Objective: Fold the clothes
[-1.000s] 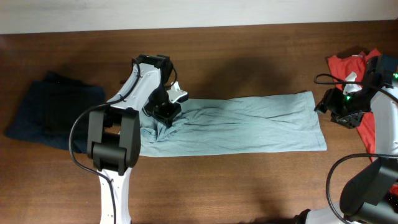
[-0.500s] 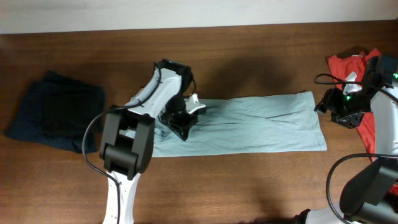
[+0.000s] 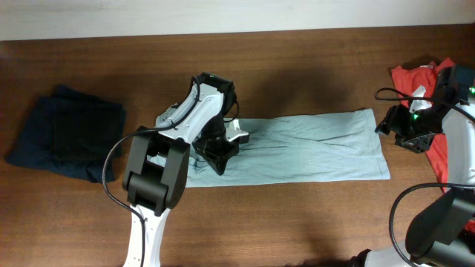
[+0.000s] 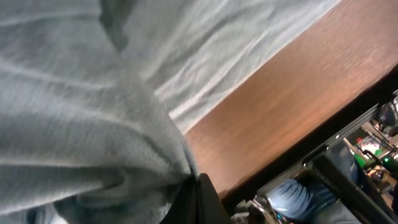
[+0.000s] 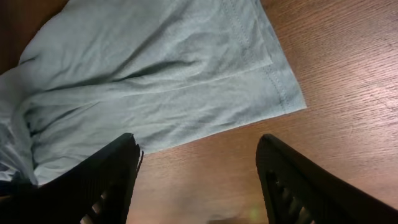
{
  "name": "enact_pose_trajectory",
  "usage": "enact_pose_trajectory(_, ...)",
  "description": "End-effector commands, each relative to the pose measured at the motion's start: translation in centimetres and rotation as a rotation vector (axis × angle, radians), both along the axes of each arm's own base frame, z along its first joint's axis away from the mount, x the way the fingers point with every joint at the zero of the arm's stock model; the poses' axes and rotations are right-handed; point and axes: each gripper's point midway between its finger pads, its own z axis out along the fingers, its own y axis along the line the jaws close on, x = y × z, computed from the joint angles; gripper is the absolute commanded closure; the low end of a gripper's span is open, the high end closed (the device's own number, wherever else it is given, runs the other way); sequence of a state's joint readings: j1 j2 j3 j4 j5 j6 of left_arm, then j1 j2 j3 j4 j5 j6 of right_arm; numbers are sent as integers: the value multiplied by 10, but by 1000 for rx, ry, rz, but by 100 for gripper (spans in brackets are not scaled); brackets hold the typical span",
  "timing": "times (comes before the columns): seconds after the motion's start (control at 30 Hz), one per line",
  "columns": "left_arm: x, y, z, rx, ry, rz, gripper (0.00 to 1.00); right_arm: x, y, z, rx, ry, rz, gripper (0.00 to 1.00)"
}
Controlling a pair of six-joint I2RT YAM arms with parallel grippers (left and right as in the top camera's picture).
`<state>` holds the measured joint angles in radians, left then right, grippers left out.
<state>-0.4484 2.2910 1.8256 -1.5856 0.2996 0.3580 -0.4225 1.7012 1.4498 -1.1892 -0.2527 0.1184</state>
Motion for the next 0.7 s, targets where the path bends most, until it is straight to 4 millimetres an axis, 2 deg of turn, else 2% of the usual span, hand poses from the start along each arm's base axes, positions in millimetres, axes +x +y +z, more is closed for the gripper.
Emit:
enact_pose_trajectory(0.0, 4, 8, 19, 41, -61, 1, 99, 4, -3, 12, -19, -39, 6, 37)
enact_pose_trajectory(0.1, 10, 14, 31, 40, -110, 8, 99, 4, -3, 12, -19, -42, 6, 37)
enact_pose_trajectory(0.33, 32, 50, 50, 108, -211, 119, 98, 4, -4, 12, -22, -40, 6, 37)
enact_pose_trajectory(0.43, 39, 67, 58, 117, -231, 188, 89, 4, -4, 12, -22, -41, 6, 37)
enact_pose_trajectory(0.53, 44, 67, 66, 48, -234, 252, 83, 6, -5, 12, -25, -48, 5, 37)
enact_pose_trajectory(0.67, 41, 61, 67, 24, -220, 247, 82, 7, -5, 13, -26, -51, 5, 37)
